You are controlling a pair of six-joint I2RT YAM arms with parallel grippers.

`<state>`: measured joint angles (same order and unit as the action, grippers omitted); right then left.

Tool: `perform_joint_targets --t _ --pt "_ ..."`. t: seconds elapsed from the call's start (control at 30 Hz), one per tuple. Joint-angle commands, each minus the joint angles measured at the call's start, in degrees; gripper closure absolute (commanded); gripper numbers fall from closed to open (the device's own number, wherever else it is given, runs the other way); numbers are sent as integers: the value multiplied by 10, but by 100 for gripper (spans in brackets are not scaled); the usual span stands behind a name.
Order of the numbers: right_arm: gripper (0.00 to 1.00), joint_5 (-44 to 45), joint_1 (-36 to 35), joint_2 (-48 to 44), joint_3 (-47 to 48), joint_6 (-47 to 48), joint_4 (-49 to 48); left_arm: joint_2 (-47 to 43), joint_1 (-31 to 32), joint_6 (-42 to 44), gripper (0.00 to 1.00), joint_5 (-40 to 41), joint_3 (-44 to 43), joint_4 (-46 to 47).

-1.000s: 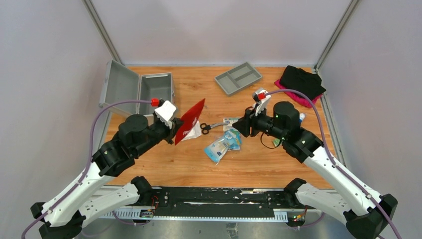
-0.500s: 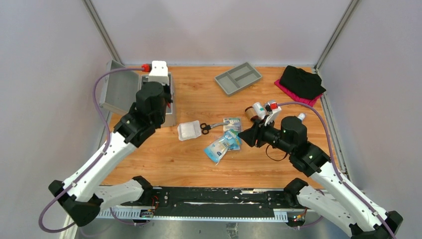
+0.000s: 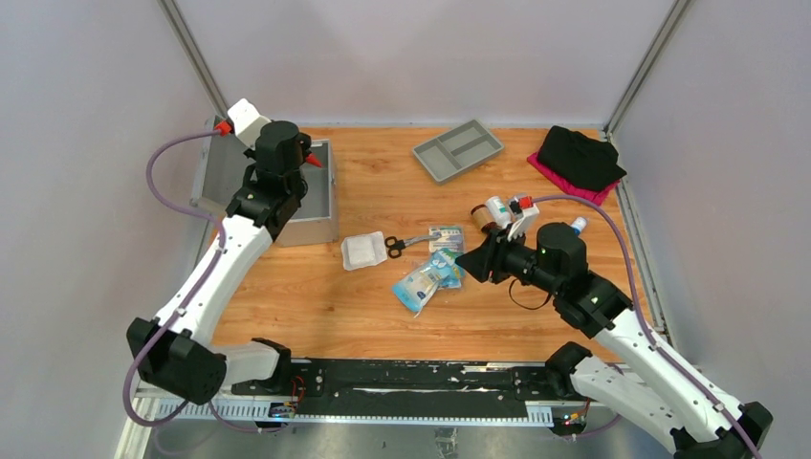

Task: Organize the medicine kit
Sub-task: Place the medicine pouch inside the medicine box.

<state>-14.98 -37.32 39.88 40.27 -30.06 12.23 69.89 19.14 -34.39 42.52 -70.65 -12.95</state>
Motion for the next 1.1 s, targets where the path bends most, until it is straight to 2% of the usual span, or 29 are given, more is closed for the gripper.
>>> perform_joint_targets --t 0.0,0.17,0.37,0.6,0.83,1.07 --pt "58 7 7 7 12 -12 16 32 -12 -154 100 31 -1 29" --pt "58 14 7 22 22 -16 18 56 -12 -287 100 96 -5 -25" --pt "58 19 7 36 29 -12 28 69 -13 -373 100 123 20 -19" --pt "58 19 7 41 42 -3 44 106 -36 -472 100 70 46 21" --pt "58 28 7 42 50 10 58 139 -45 -523 100 49 56 40" --pt "58 29 7 49 53 16 61 181 -83 -537 100 -13 68 83"
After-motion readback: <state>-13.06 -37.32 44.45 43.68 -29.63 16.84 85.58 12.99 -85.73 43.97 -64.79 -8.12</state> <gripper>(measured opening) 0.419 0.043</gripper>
